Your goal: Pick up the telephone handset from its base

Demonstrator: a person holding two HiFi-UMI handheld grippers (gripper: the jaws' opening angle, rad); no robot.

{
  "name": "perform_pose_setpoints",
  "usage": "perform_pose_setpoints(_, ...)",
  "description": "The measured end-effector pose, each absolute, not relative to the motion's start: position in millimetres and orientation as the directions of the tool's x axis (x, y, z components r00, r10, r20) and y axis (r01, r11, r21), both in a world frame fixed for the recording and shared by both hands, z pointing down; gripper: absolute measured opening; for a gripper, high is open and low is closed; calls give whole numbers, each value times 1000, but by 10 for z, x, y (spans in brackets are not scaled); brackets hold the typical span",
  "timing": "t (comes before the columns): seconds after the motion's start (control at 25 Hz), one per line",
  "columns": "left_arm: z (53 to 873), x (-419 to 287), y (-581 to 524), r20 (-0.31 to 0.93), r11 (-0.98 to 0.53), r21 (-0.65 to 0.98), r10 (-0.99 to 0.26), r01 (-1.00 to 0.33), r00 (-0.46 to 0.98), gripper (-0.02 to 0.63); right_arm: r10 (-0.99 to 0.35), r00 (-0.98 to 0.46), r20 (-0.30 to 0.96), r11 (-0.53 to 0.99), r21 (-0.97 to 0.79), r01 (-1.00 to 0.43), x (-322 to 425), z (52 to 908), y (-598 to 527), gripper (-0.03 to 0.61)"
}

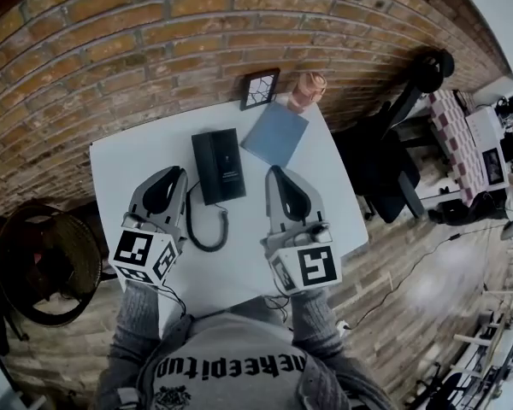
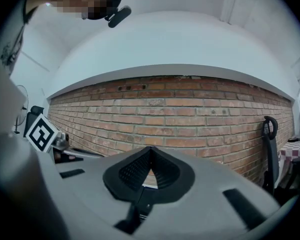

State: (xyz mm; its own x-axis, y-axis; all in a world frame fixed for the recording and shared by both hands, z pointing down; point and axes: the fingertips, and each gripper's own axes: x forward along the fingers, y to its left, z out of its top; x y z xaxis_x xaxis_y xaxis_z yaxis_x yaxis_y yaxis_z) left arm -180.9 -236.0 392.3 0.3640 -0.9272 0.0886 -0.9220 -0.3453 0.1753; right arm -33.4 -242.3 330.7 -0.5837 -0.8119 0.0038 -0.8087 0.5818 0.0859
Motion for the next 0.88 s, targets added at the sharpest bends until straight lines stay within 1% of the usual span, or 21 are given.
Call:
perform_pose_setpoints(0.24,4507,-1754,-2515,215,-360,232,-887,-904,409,14,-817,-574,54,576,70,-814,-328,3478,-2386,5)
perform_pose_setpoints(0.44,4880,-1713,-2608,306,-357,248,-853,-900,423,18,-825,-560,82,565,65,-823,-288,3564,-2365,5)
perform_pose_setpoints(0.48,4947,-1705,-2628,321,-358,253,-845,-899,427,27,-826,-558,87,563,66,-824,-283,3576,-2360,5)
perform_pose_setpoints(0.56,5079,-1688,-2668,348,-361,266,-829,-894,438,73,-828,-553,96,560,68,-826,-274,3602,-2350,5)
perform_pose_setpoints(0.72,5343,-1652,-2746,394,-353,299,-800,-886,452,93,-831,-547,105,555,74,-829,-252,3647,-2331,5)
perform_pose_setpoints(0.88,5566,-1621,-2824,436,-335,321,-778,-886,452,98,-838,-532,124,543,80,-836,-181,3683,-2330,5)
